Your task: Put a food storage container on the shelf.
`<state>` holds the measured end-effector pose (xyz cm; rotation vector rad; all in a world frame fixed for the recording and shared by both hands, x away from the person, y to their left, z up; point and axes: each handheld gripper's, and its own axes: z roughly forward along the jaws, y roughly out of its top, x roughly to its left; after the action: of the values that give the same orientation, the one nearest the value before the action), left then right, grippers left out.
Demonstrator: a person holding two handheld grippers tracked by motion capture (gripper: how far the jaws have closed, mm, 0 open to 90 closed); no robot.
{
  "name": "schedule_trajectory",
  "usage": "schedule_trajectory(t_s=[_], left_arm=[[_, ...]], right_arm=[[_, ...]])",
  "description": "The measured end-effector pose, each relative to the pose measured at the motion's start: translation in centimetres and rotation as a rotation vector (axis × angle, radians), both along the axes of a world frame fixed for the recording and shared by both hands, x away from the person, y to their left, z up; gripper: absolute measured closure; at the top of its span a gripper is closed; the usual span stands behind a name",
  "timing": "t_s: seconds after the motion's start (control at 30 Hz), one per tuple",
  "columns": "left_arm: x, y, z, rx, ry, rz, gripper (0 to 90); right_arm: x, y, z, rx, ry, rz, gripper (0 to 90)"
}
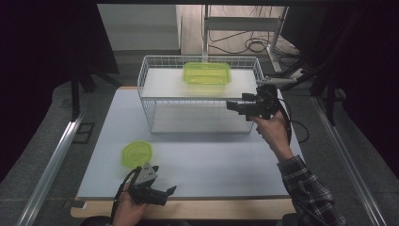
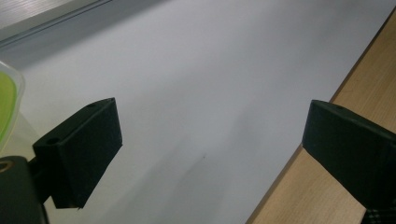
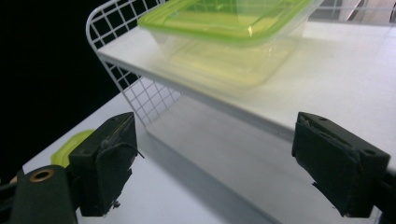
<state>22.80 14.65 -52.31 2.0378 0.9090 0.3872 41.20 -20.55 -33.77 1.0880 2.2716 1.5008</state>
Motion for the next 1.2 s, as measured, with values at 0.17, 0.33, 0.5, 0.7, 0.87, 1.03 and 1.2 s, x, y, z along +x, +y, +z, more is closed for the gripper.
schedule_trajectory(t_s=[0.17, 0.33, 0.5, 0.7, 0.87, 1.03, 1.2], left_arm=[[0.0, -0.1, 0.0, 0.007, 0.007, 0.0, 4.3], [0.0, 0.0, -0.1, 0.01, 0.007, 0.007, 4.5], [0.0, 0.0, -0.2, 0.022, -0.006, 0.01, 4.4], [0.0, 0.0, -0.3, 0.028, -0.017, 0.009, 4.2], [0.0, -0.1, -0.4, 0.025, -0.018, -0.009, 4.4], [-0.1, -0.1, -0.3, 0.023, -0.022, -0.009, 4.1], [-0.1, -0.2, -0.3, 0.023, -0.04, -0.016, 4.2]], right_arm=[[-1.3, -0.1, -0.9, -0.036, -0.022, 0.018, 11.4], [-3.1, -0.2, -3.0, -0.06, -0.041, 0.051, 7.6], [-4.3, -0.4, -4.9, -0.082, -0.036, 0.067, 6.4], [-5.6, -0.8, -6.9, -0.092, -0.034, 0.065, 4.8], [-6.5, -1.2, -8.4, -0.106, -0.03, 0.066, 4.7], [-7.7, -1.3, -9.9, -0.135, -0.038, 0.077, 4.7], [-8.7, -1.3, -11.5, -0.145, -0.035, 0.079, 4.6]])
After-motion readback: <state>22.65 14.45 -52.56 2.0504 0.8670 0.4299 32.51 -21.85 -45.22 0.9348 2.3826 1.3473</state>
